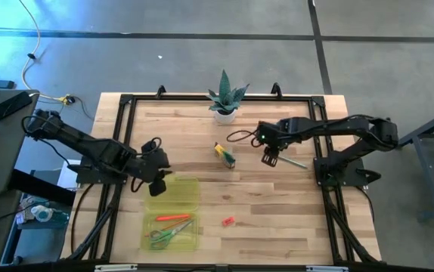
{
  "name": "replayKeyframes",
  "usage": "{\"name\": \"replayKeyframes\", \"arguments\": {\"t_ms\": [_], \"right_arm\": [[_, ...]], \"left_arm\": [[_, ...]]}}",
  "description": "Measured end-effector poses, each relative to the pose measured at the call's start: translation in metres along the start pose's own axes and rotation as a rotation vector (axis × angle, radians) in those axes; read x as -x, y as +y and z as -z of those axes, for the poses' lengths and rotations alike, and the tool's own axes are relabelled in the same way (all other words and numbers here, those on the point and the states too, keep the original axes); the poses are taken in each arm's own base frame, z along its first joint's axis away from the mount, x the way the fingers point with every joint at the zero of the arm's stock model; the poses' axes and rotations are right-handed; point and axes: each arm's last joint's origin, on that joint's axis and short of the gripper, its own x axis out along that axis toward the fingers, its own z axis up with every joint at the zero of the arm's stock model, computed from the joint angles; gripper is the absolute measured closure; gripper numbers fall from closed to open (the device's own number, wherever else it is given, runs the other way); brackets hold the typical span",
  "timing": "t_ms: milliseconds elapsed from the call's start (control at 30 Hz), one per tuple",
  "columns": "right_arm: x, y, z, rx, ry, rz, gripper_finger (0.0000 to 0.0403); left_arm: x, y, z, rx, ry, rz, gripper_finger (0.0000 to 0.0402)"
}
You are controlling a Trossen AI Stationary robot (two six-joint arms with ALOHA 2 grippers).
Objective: Pack school essentials
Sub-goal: Put the blue pencil into the yellow supply box
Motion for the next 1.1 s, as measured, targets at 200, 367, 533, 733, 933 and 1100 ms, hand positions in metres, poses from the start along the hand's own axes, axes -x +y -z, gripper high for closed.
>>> {"name": "replayKeyframes", "arguments": {"t_ms": [200,367,533,733,933,1100], "right_arm": [[-0.01,-0.015,0.0,-0.044,-0.018,-0.036,0.0261],[-0.022,-0.021,0.007,-0.07,-0.014,-0.049,0.0261],[-0.036,-0.022,0.016,-0.076,-0.023,-0.067,0.0261],[-0.046,-0.021,0.022,-0.077,-0.044,-0.069,0.0261],[-0.055,-0.021,0.026,-0.083,-0.091,-0.073,0.0261],[-0.061,-0.021,0.03,-0.089,-0.11,-0.071,0.0261]], "left_arm": [[-0.001,0.005,-0.003,0.001,0.02,0.016,0.0315],[-0.002,0.005,-0.003,0.009,0.036,0.038,0.0315],[-0.002,0.005,-0.003,0.009,0.037,0.039,0.0315],[-0.002,0.005,-0.003,0.012,0.036,0.039,0.0315],[-0.002,0.005,-0.003,0.012,0.035,0.04,0.0315],[-0.002,0.005,-0.003,0.01,0.035,0.04,0.0315]]}}
